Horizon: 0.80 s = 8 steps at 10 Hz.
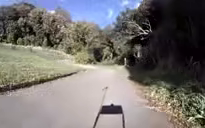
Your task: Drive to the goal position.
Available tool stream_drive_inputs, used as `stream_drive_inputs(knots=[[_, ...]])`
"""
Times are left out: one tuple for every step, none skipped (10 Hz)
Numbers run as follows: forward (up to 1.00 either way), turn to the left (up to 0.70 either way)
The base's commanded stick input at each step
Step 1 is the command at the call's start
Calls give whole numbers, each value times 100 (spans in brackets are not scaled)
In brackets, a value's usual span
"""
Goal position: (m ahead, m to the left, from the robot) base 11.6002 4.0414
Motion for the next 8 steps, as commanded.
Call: stream_drive_inputs(knots=[[100,0],[100,0],[100,0],[100,0],[100,0],[100,0],[100,0],[100,0]])
